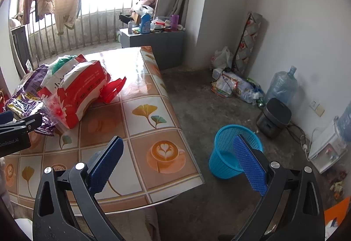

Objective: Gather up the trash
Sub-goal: 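Move both tools toward the pile of wrappers on the table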

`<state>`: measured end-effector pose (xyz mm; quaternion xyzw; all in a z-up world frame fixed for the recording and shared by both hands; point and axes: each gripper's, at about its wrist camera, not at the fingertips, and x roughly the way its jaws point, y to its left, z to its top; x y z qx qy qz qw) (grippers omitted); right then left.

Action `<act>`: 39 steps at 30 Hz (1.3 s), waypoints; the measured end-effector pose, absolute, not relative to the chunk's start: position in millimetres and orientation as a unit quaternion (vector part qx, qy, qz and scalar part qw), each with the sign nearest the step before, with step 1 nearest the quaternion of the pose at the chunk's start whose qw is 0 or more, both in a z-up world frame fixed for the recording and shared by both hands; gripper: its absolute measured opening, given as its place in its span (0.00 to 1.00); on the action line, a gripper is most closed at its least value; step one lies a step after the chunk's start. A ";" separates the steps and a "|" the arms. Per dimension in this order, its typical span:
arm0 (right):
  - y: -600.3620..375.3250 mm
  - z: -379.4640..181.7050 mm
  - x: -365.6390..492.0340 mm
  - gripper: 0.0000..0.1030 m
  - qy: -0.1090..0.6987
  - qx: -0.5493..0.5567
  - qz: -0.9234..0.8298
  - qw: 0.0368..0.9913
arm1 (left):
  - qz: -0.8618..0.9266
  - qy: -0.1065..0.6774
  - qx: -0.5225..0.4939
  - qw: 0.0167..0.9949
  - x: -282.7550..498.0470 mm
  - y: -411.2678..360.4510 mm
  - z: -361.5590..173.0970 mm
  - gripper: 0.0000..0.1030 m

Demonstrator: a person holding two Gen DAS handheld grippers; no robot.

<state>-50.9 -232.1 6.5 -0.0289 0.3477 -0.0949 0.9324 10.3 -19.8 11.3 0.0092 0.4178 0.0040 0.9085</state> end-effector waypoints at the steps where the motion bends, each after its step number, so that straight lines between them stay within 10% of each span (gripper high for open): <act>1: -231.9 6.7 -50.8 0.92 0.347 -0.029 -0.095 0.932 | 0.004 0.417 0.009 0.909 10.0 -19.5 11.1 0.94; 39: -229.7 5.7 -49.8 0.92 0.346 -0.031 -0.097 0.933 | 0.004 0.419 0.010 0.908 8.2 -16.9 6.1 0.95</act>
